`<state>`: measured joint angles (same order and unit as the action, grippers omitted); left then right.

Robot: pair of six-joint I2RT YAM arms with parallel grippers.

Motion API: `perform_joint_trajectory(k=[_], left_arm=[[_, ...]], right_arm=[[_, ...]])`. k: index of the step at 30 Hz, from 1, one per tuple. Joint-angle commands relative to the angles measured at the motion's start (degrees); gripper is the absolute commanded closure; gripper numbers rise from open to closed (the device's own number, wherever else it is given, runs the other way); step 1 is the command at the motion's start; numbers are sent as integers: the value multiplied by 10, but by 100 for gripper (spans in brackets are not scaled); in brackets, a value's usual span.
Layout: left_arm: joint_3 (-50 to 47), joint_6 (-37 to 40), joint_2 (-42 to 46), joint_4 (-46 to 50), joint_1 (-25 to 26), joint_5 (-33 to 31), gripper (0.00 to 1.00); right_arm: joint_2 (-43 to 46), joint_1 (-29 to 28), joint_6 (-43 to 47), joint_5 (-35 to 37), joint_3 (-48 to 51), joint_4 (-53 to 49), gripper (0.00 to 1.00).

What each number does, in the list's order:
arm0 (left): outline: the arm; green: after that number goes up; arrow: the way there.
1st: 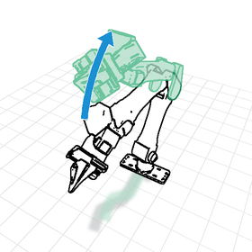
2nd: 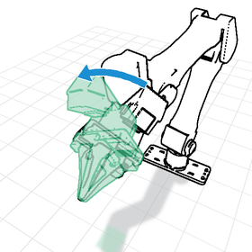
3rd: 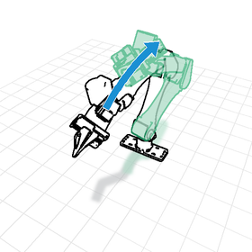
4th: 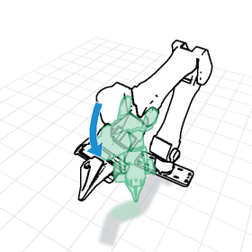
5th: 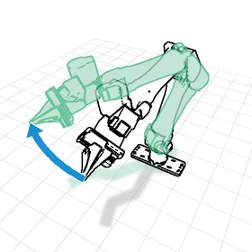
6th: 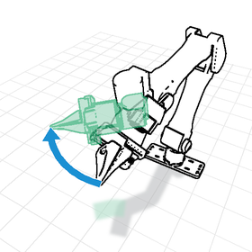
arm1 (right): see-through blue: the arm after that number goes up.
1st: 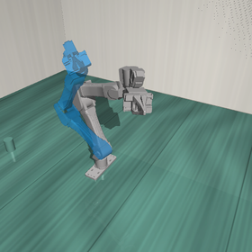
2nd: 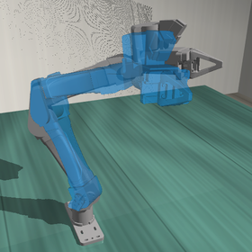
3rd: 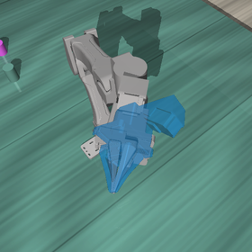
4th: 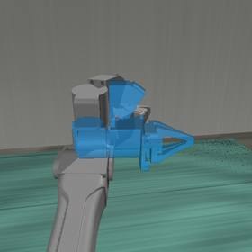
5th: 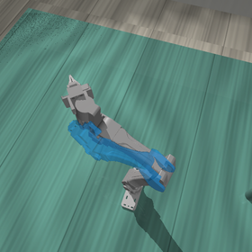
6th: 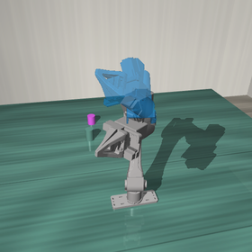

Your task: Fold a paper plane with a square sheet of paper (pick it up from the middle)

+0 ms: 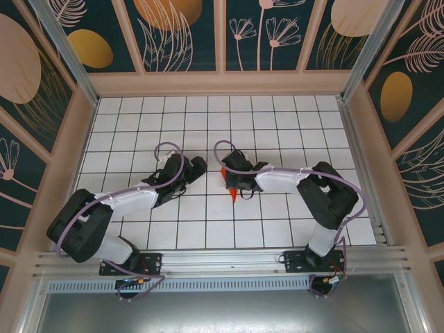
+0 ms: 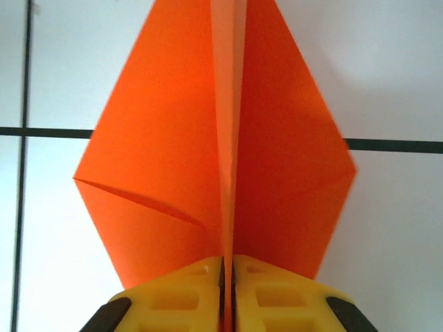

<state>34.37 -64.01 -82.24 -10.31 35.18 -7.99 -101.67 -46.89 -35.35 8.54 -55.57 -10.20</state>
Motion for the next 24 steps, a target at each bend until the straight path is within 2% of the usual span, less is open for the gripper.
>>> perform_joint_trajectory(k=[1, 7, 14, 18, 24], left_arm=[[-12, 16, 19, 48, -7, -28, 1], [-19, 27, 36, 55, -12, -30, 2], [-30, 30, 55, 66, -15, -42, 2], [-32, 36, 63, 76, -16, -48, 1], [-27, 45, 64, 89, -18, -48, 1]], right_arm=[[-21, -5, -6, 12, -23, -30, 83], [-42, -10, -11, 9, -31, -33, 81], [-45, -8, -7, 28, -52, -47, 90], [-57, 13, 41, 35, -98, -42, 95], [-120, 71, 95, 21, -182, -37, 97]])
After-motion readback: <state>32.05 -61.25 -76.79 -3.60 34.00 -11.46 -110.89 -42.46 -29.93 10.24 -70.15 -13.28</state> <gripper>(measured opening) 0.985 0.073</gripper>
